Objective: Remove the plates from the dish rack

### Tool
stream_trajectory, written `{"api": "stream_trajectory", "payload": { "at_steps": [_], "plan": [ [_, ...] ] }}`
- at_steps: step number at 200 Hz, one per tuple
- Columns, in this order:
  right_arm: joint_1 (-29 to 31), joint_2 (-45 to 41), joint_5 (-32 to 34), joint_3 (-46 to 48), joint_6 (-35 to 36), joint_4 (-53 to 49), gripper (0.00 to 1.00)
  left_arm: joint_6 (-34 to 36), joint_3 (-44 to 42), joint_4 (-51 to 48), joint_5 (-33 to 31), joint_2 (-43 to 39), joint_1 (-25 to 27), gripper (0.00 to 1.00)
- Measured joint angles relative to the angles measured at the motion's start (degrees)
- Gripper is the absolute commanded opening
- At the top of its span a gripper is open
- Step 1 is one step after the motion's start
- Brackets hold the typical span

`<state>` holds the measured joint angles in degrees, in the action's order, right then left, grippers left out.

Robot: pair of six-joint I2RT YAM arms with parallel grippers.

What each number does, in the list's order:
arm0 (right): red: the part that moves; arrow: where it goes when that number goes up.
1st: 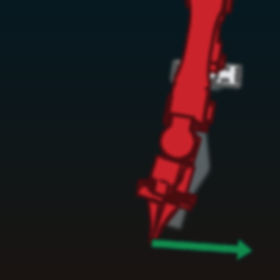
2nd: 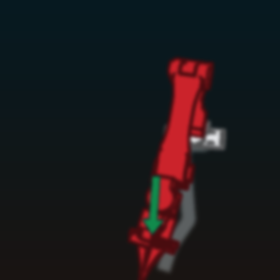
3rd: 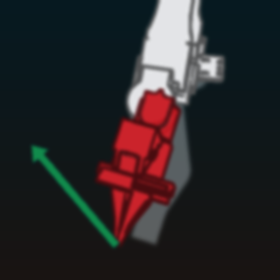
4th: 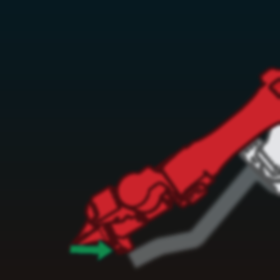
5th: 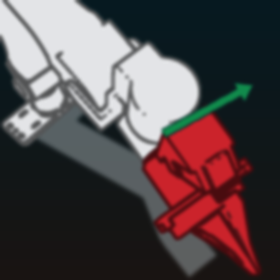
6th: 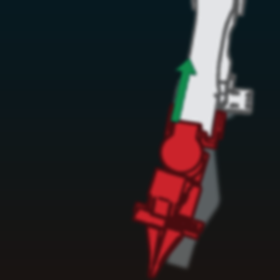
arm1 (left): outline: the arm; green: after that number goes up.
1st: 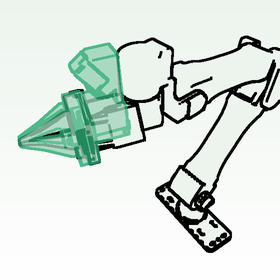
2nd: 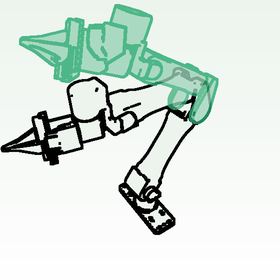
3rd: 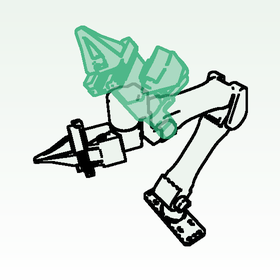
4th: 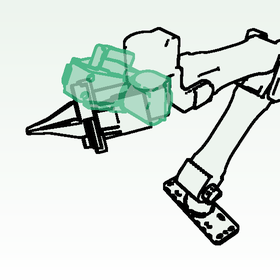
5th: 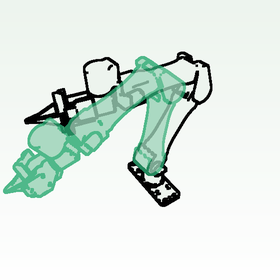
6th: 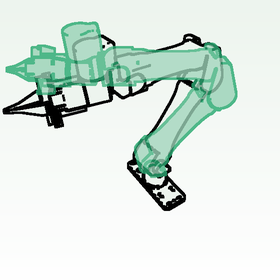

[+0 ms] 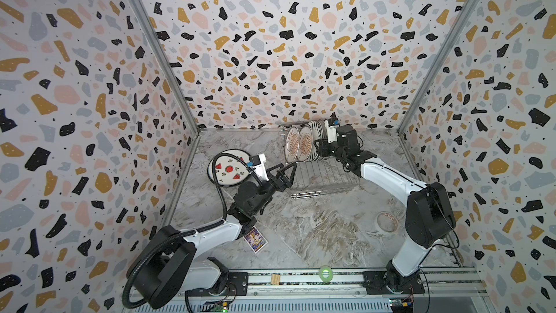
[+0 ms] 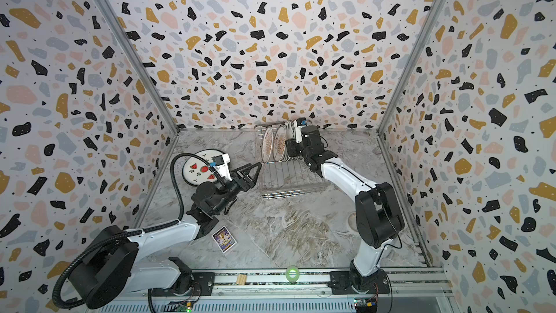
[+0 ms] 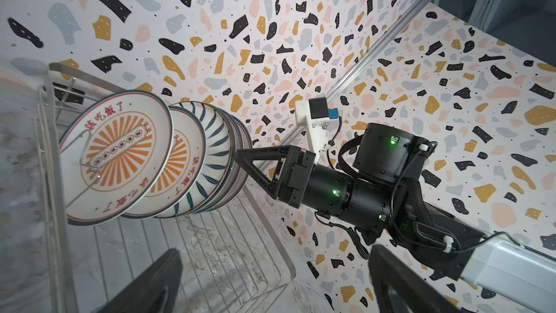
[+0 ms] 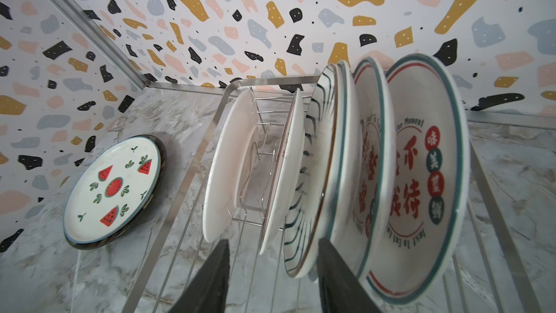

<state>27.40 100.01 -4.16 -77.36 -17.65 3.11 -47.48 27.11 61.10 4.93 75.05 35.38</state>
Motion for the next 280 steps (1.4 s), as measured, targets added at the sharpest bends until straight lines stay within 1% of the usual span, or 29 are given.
{"api": "stream_trajectory", "payload": {
  "at_steps": [23, 81, 118, 176, 251, 280],
  "plan": [
    [0.07, 1.2, 1.03, -1.66, 0.17, -0.94, 0.48, -0.31, 0.0, 0.26, -0.22, 0.9, 0.11, 0.98],
    [0.11, 2.95, 2.54, -3.82, 0.61, -2.62, 0.46, -0.13, 0.0, 0.48, -1.46, -0.72, 0.11, 0.99],
    [0.11, 5.79, 2.6, -8.09, 1.31, -4.5, 0.44, 0.61, -0.02, -0.07, -2.86, -2.71, 0.11, 0.99],
    [0.28, 9.25, 4.52, -13.7, 2.21, -7.58, 0.43, 2.67, -0.2, -0.92, -3.93, -2.78, 0.11, 1.0],
    [3.74, 9.49, 11.04, -13.86, 3.41, -9.14, 0.41, 4.09, -1.38, -2.38, -7.21, -4.09, 0.11, 1.0],
    [4.83, 7.85, 13.49, -11.58, 4.11, -9.03, 0.4, 4.28, -1.46, -2.34, -7.65, -3.96, 0.11, 1.0]
  ]
}}
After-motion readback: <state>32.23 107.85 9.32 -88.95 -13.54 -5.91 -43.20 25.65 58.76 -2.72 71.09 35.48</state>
